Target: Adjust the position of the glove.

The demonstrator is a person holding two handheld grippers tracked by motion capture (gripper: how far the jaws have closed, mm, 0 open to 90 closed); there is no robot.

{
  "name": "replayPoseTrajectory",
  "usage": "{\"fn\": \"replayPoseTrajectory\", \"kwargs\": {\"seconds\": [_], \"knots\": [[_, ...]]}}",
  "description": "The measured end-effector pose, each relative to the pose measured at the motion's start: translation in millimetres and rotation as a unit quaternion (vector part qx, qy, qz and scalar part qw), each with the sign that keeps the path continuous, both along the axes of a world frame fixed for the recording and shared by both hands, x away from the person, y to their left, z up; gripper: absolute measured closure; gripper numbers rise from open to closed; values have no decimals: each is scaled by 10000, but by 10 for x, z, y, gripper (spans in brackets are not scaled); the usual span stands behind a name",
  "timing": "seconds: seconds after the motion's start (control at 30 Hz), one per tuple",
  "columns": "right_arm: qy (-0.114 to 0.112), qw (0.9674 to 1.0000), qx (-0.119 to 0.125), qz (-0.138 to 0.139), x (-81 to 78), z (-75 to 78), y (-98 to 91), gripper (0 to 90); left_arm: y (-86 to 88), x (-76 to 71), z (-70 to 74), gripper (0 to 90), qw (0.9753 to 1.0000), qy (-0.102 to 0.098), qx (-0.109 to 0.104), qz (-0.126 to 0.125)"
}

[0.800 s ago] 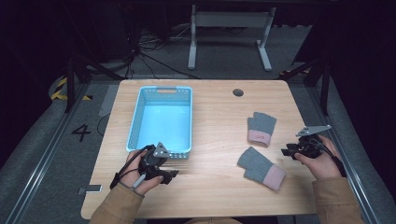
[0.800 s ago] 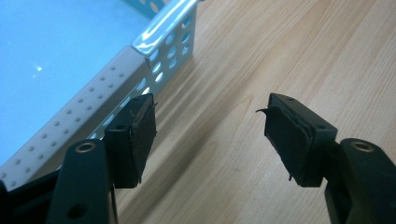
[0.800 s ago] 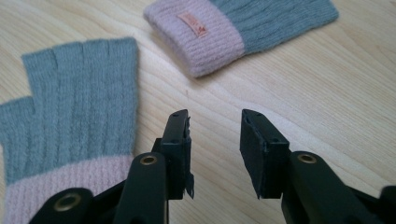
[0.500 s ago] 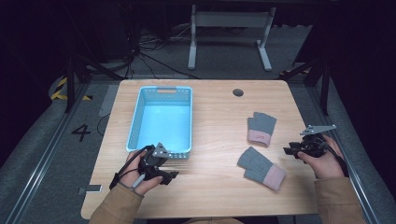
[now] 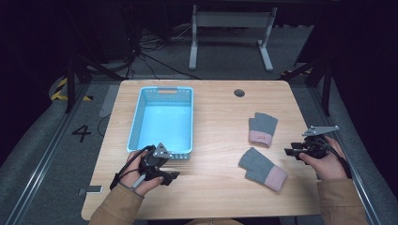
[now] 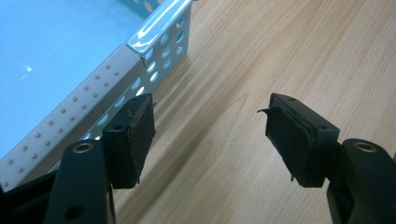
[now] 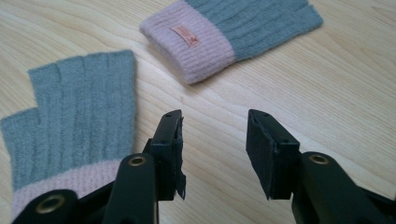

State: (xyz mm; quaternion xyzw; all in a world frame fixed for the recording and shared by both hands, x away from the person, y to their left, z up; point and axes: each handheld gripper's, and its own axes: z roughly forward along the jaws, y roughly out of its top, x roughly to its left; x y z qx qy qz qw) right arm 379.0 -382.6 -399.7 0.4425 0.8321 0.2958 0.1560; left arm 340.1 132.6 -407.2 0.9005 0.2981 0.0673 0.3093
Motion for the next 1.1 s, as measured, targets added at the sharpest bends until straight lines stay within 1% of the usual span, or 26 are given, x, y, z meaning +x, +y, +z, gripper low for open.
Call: {"fn": "replayPoseTrajectory", "kwargs": {"seconds": [0.13,0.17,0.33,0.4,0.5,0.53,0.6,0.67,0.73,0.8,0.87,1.0,1.1], "knots": [[10,10000,7,75,-5,8,42,560,-3,-2,3,338,10000,-4,1,-6],[2,9999,24,133,-12,15,83,555,-7,-6,4,337,10000,2,-8,-10],[7,9993,40,363,-27,38,166,550,-11,-8,5,336,10000,-12,-10,-18],[-10,9990,14,449,-35,51,208,547,-10,-9,7,336,10000,-11,-3,-15],[-4,9986,12,521,-45,63,251,544,-9,-10,7,335,10000,-22,-8,-14],[11,9983,6,577,-56,72,292,540,-7,-11,9,334,10000,-23,-7,-18],[19,9981,-2,615,-57,73,303,539,-6,-11,10,334,10000,-24,-4,-14],[91,9972,-79,741,-61,49,358,537,-9,-12,8,334,10000,-25,-7,-17],[131,9965,-105,824,-58,28,389,537,-11,-13,10,334,10000,-26,-2,-23],[161,9961,-113,856,-59,18,410,536,-12,-13,11,334,10000,-24,-8,-30],[233,9945,-138,1016,-63,-3,479,533,-10,-13,11,333,10000,-31,-2,-26],[274,9933,-148,1113,-72,-17,545,528,-12,-13,8,332,10000,-34,-7,-23],[380,9912,-184,1255,-76,-62,616,518,-18,-15,7,331,10000,-15,6,-45]]}}
